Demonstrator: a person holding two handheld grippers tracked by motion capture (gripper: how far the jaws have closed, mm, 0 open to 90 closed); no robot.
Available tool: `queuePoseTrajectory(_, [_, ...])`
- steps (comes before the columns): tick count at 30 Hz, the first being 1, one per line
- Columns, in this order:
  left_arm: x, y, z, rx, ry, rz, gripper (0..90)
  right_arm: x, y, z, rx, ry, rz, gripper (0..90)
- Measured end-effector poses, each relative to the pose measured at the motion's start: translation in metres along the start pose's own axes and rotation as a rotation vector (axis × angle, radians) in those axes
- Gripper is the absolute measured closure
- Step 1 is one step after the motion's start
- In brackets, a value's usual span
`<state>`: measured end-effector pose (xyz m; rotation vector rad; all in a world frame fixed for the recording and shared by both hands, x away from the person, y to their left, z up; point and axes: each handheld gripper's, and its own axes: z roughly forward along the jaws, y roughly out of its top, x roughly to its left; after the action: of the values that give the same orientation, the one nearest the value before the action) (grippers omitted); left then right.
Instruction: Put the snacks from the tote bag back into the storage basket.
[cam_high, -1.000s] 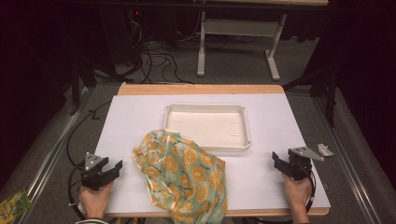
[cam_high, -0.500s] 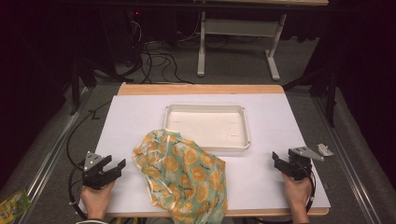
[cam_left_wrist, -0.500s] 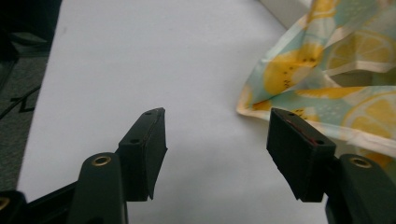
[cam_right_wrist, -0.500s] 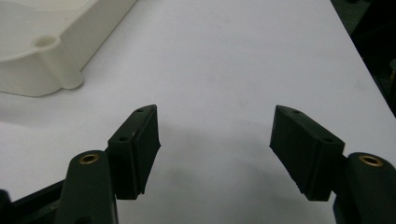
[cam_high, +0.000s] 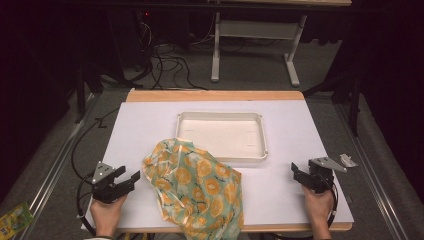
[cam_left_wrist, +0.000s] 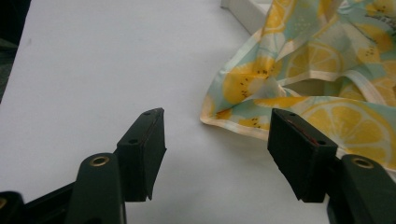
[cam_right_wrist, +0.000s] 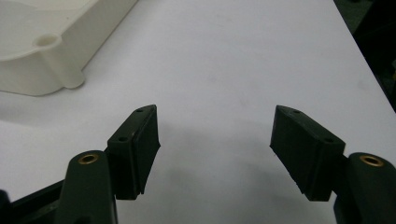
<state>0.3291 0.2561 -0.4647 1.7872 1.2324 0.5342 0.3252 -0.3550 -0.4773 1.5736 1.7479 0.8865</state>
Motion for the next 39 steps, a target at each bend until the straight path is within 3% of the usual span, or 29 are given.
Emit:
queuePoseTrajectory(20, [-0.023,-0.005,-0.017,-0.012,-0.074,0.023,33.5,0.002,0.0,0.0,0.005,-0.002,-0.012,32.3])
queuePoseTrajectory(39, [-0.052,-0.004,-0.028,-0.017,-0.13,0.087,33.7,0.002,0.0,0.0,0.011,-0.003,-0.019,32.2])
